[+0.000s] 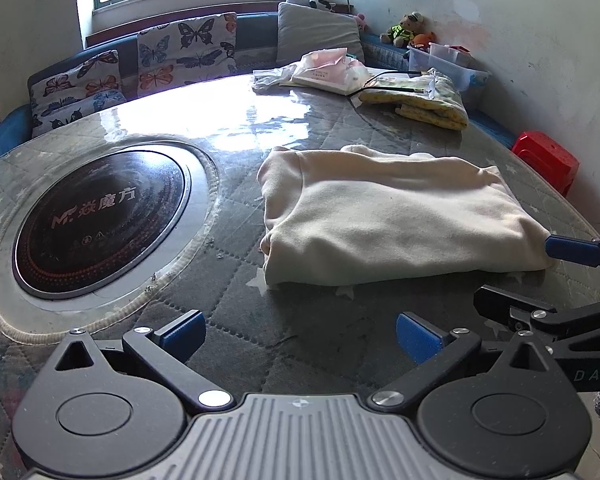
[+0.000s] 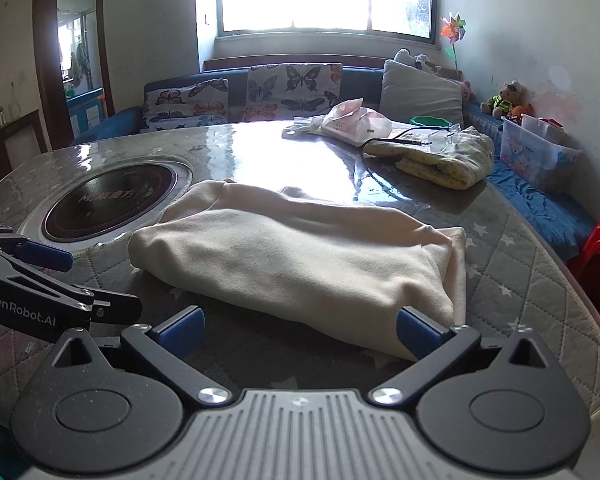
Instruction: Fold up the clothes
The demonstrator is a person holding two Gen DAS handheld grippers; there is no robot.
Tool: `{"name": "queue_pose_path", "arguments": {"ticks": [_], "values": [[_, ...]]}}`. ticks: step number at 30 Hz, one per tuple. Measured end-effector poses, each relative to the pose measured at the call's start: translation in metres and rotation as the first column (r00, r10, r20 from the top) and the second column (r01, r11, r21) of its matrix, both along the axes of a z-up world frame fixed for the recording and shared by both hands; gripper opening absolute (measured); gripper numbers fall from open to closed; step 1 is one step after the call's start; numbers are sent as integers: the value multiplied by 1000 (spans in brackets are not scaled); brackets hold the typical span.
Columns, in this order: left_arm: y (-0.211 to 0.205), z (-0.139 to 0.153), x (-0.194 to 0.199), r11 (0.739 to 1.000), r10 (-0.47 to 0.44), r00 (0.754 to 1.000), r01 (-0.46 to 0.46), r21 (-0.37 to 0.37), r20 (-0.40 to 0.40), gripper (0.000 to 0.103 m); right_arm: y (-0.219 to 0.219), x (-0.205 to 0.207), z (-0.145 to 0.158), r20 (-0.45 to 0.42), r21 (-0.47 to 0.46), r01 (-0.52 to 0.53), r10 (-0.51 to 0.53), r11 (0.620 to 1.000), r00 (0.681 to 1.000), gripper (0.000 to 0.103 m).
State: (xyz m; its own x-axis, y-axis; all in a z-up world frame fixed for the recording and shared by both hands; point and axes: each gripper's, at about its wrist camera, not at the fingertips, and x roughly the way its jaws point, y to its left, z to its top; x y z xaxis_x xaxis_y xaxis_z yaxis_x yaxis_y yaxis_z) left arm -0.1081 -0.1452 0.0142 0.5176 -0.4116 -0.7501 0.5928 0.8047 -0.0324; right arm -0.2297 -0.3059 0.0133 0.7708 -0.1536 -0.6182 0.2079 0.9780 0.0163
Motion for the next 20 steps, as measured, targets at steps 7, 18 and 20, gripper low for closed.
{"name": "queue_pose_path", "arguments": {"ticks": [7,18,20], "values": [[-1,0,0,1000,-1,1000,1,4,4,103,1,0,-1,-4,-2,-2,2,1000,1000,103],[0,-2,1,1000,4,1000,-4,3,-6,103,2,0,-1,-7,-3,-6,6,1000,1000,103],[0,-2,1,1000,3,1000,-3,6,-6,103,1,0,-1,-8,-2,-5,5,1000,1000,103]]}}
